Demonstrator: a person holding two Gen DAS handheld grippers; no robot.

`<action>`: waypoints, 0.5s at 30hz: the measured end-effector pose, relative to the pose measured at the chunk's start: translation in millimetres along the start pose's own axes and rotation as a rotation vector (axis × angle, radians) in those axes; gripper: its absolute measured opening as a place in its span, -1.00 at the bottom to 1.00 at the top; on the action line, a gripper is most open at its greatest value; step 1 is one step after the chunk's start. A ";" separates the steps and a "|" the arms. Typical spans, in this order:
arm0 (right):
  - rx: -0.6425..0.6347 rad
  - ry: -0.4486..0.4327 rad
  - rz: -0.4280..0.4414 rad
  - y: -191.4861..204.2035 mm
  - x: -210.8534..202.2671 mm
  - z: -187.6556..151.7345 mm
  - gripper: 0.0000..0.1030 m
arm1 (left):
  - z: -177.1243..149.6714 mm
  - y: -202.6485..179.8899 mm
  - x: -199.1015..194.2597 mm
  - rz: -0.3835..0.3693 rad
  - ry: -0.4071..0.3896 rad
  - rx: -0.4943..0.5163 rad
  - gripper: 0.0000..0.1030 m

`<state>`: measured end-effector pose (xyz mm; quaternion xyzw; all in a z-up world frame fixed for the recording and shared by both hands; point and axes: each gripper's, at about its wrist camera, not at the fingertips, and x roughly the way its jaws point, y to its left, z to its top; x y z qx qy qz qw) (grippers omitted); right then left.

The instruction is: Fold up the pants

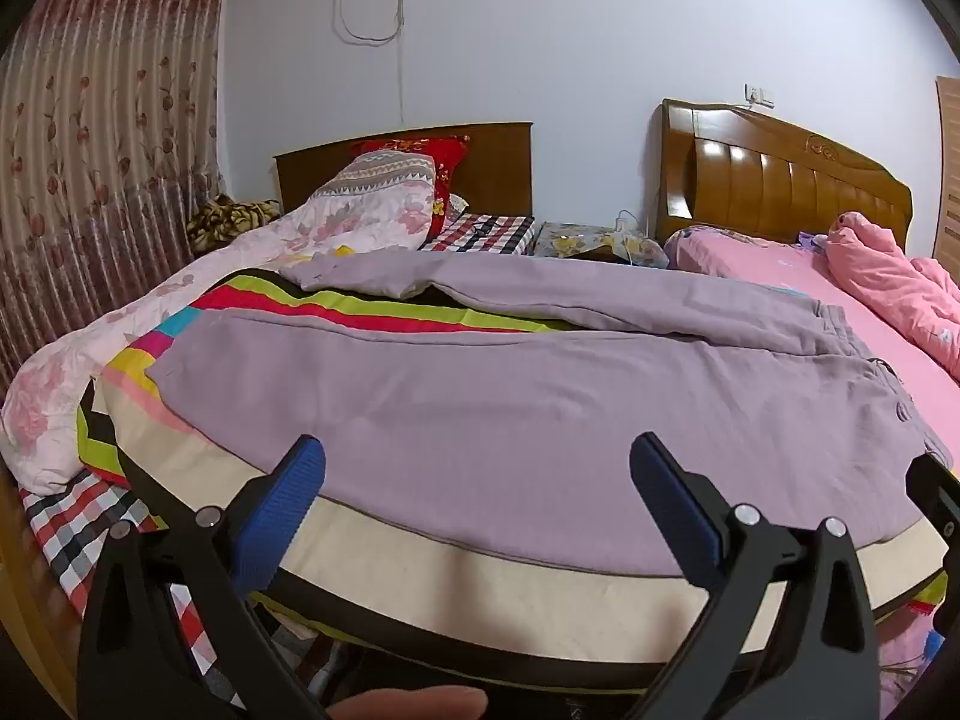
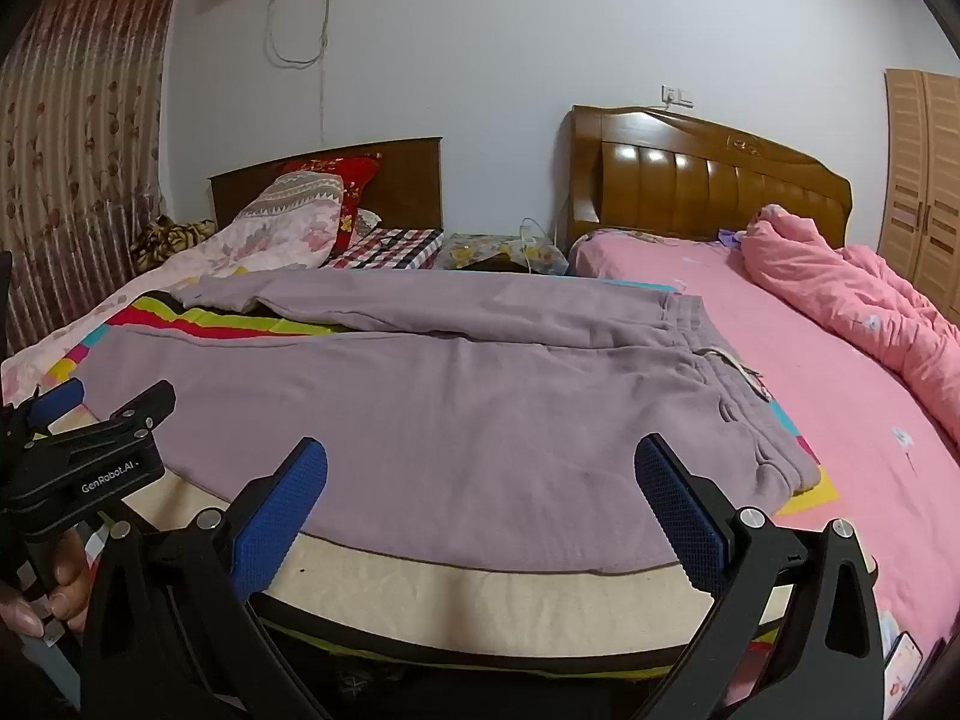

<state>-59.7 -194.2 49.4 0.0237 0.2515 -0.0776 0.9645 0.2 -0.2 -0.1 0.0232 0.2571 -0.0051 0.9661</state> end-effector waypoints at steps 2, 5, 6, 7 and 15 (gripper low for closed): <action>0.001 0.002 0.001 0.1 0.2 0.0 0.92 | 0.1 -0.2 0.3 0.001 0.000 0.003 0.97; 0.001 0.005 0.001 0.2 0.5 -0.1 0.92 | 0.7 0.3 2.5 -0.004 0.005 0.003 0.97; 0.001 0.005 0.001 0.3 0.5 -0.1 0.92 | 1.1 0.7 3.5 -0.004 0.007 0.002 0.97; 0.002 0.004 0.001 0.3 0.5 -0.1 0.92 | 1.5 1.3 4.7 -0.005 0.009 0.002 0.97; 0.003 0.006 0.002 0.0 0.5 -0.1 0.92 | 1.5 5.1 8.6 -0.001 -0.004 0.008 0.97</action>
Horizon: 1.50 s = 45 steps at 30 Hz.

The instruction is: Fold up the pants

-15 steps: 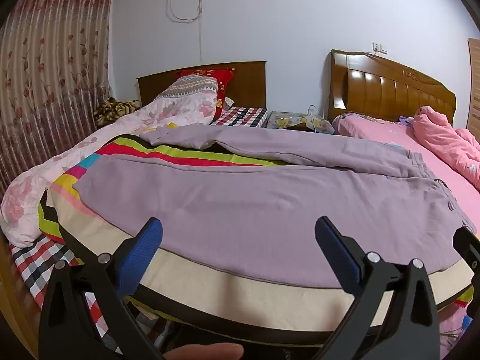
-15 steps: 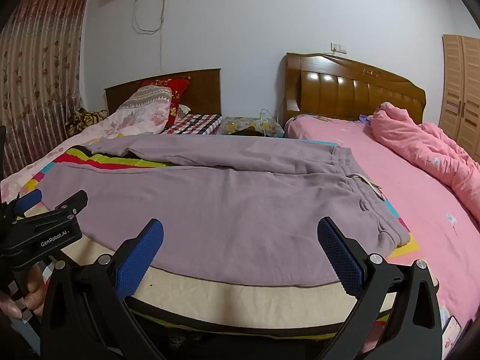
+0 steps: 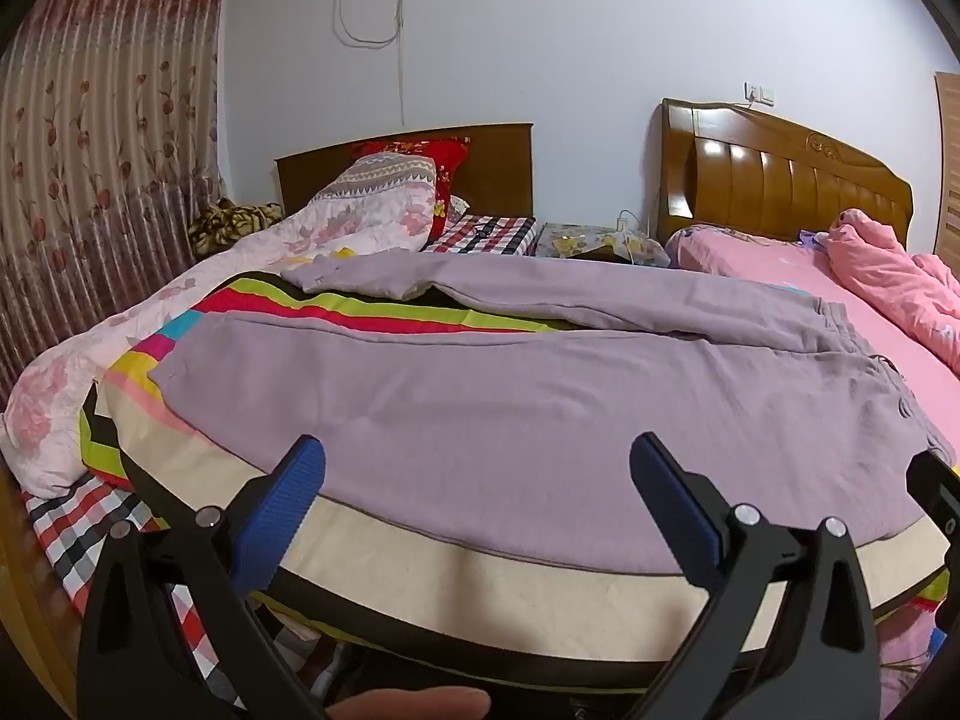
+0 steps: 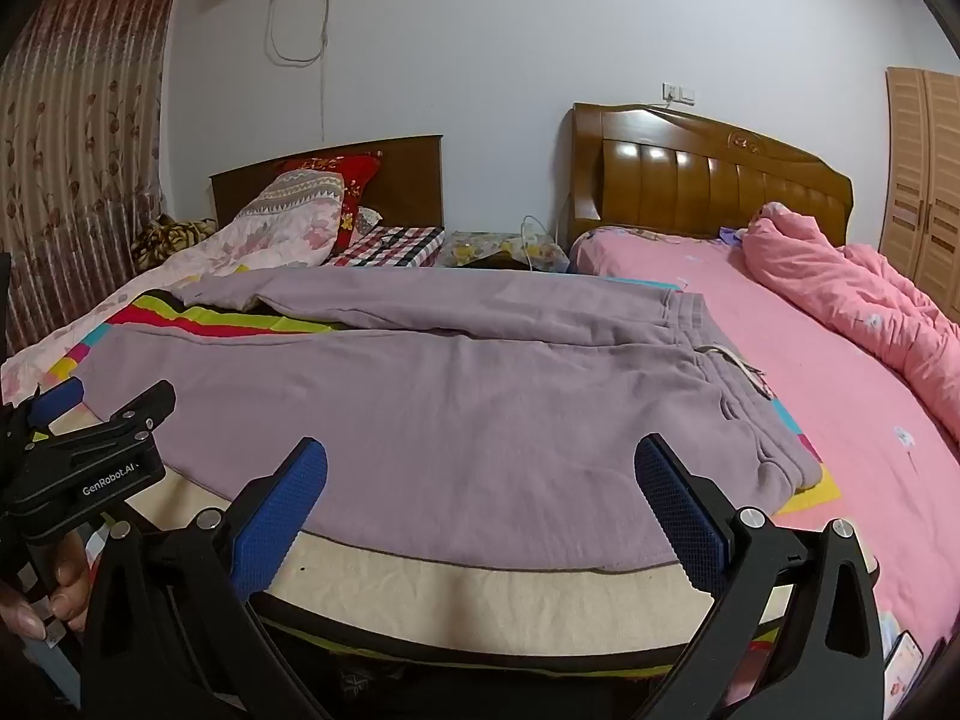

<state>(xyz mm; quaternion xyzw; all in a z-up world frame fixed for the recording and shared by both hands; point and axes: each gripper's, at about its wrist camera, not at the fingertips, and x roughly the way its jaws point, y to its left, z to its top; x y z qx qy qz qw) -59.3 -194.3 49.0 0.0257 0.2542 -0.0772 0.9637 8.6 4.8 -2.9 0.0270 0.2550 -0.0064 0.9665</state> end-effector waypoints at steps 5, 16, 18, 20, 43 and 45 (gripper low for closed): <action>0.001 0.001 0.000 0.0 0.2 -0.2 0.92 | -1.2 -3.2 -5.3 0.004 -0.004 0.001 0.97; 0.003 0.003 0.002 0.1 1.2 -0.7 0.92 | -0.9 -1.9 -7.1 0.004 -0.003 0.004 0.97; 0.003 0.003 0.002 0.0 1.1 -0.6 0.92 | -1.0 -2.2 -7.0 0.004 -0.003 0.004 0.97; 0.004 0.003 0.002 -0.1 1.2 -0.5 0.92 | -1.0 -1.8 -6.8 0.005 -0.003 0.004 0.97; 0.008 0.007 0.004 -3.0 2.9 -0.1 0.92 | -3.4 1.3 -6.4 0.006 0.000 0.005 0.97; 0.008 0.008 0.005 -3.1 3.1 -0.2 0.92 | -3.3 1.2 -6.4 0.006 0.001 0.005 0.97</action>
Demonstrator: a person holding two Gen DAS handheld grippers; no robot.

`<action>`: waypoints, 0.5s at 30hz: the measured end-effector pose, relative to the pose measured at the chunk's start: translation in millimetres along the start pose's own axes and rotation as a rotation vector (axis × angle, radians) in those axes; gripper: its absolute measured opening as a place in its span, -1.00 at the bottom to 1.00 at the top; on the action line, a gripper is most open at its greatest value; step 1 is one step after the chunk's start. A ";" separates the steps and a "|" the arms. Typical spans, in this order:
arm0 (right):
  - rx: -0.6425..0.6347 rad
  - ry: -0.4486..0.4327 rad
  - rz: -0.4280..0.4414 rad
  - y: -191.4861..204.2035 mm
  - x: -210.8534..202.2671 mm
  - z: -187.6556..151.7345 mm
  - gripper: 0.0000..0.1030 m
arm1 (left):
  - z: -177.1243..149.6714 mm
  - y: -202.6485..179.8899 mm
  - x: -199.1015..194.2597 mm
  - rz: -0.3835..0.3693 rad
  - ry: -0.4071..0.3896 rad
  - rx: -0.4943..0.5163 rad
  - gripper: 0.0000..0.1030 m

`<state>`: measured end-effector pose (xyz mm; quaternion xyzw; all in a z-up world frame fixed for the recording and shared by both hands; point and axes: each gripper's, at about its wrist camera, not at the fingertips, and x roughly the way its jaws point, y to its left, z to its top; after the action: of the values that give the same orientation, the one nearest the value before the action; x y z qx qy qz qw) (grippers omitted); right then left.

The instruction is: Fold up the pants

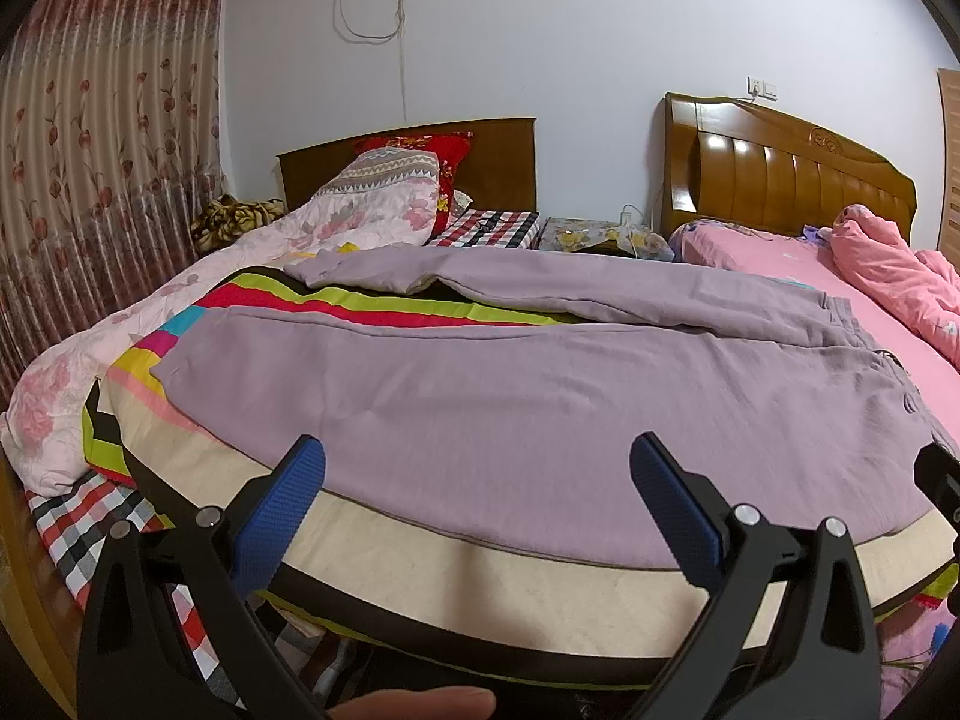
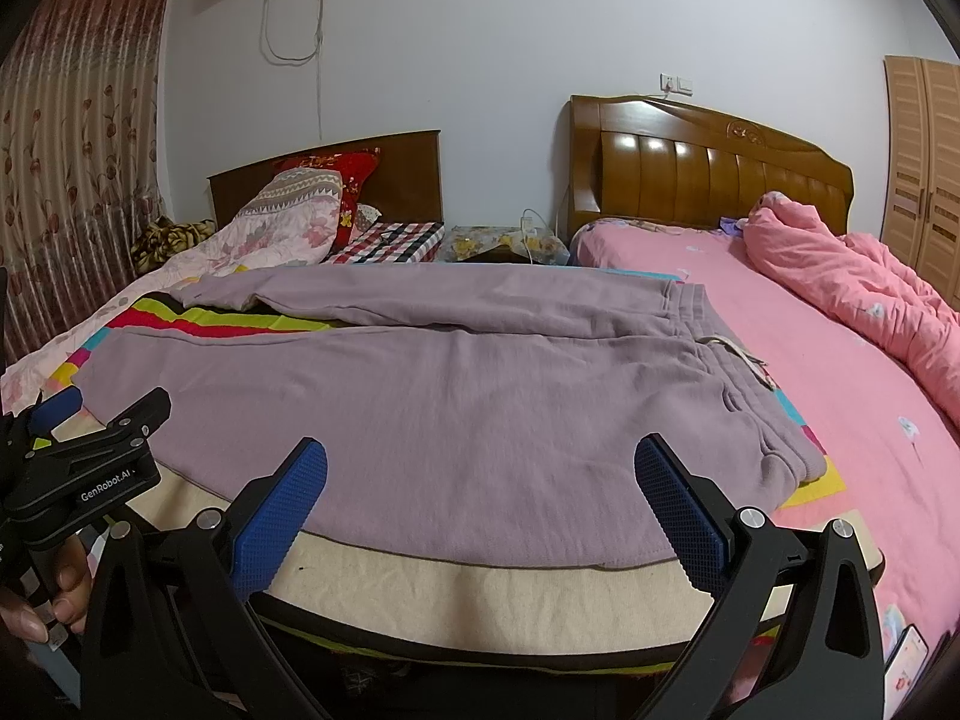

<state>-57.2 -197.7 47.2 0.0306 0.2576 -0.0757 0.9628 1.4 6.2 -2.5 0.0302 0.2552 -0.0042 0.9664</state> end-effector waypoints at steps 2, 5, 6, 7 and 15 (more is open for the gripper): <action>0.001 0.000 -0.001 -0.1 -0.3 -0.5 0.92 | -0.2 0.7 0.2 0.000 0.001 0.000 0.97; 0.001 0.001 0.000 -1.1 0.9 -0.8 0.92 | 0.0 -0.2 0.2 0.000 0.001 0.000 0.97; 0.002 0.002 0.000 -0.8 0.6 -1.2 0.92 | 0.0 -0.2 0.2 0.000 0.001 0.000 0.97; 0.002 0.002 0.001 -1.0 0.7 -1.3 0.92 | 0.0 -0.2 0.3 0.000 0.001 0.001 0.97; 0.005 0.009 0.002 2.1 -1.2 -6.6 0.92 | -3.4 2.3 -0.4 -0.001 0.005 0.003 0.97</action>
<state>-61.1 -194.9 42.1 0.0337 0.2619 -0.0750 0.9616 -0.5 8.7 -5.1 0.0316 0.2577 -0.0048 0.9657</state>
